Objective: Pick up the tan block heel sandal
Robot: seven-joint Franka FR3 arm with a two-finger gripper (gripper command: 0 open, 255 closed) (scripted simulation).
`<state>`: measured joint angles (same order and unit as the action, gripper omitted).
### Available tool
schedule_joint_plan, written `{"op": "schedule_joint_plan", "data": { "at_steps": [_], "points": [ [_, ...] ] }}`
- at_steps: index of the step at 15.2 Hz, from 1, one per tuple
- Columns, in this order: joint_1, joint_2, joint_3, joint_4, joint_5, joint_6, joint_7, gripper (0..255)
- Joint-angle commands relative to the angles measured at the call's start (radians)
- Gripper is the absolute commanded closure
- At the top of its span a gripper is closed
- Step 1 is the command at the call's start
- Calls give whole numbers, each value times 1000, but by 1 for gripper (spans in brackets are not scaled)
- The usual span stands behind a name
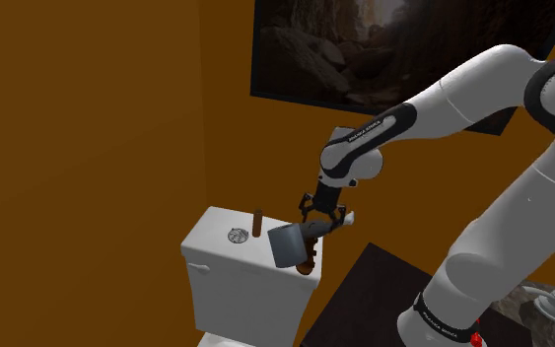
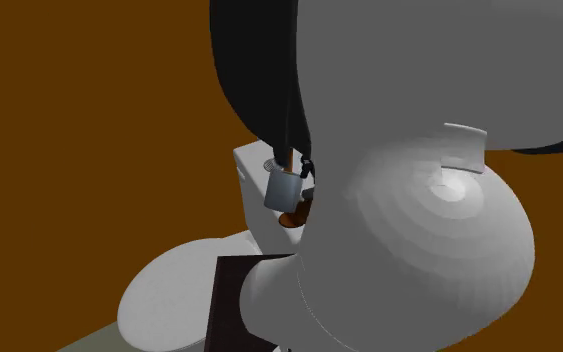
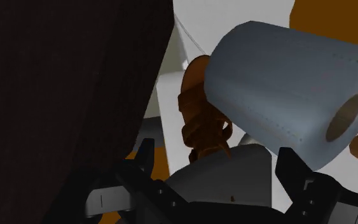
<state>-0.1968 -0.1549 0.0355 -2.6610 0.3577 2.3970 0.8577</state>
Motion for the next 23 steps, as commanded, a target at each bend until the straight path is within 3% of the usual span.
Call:
{"op": "schedule_joint_plan", "data": {
  "at_steps": [1, 3, 12, 13, 21, 23],
  "points": [
    [2, 79, -2, 5, 71, 83, 37, 0],
    [4, 139, -3, 13, 132, 141, 49, 0],
    [10, 260, 11, 23, 220, 242, -36, 0],
    [10, 260, 10, 24, 219, 241, -36, 255],
    [8, 254, 15, -8, 246, 264, -63, 255],
    [9, 243, 9, 21, 207, 229, -24, 255]
  ]
}}
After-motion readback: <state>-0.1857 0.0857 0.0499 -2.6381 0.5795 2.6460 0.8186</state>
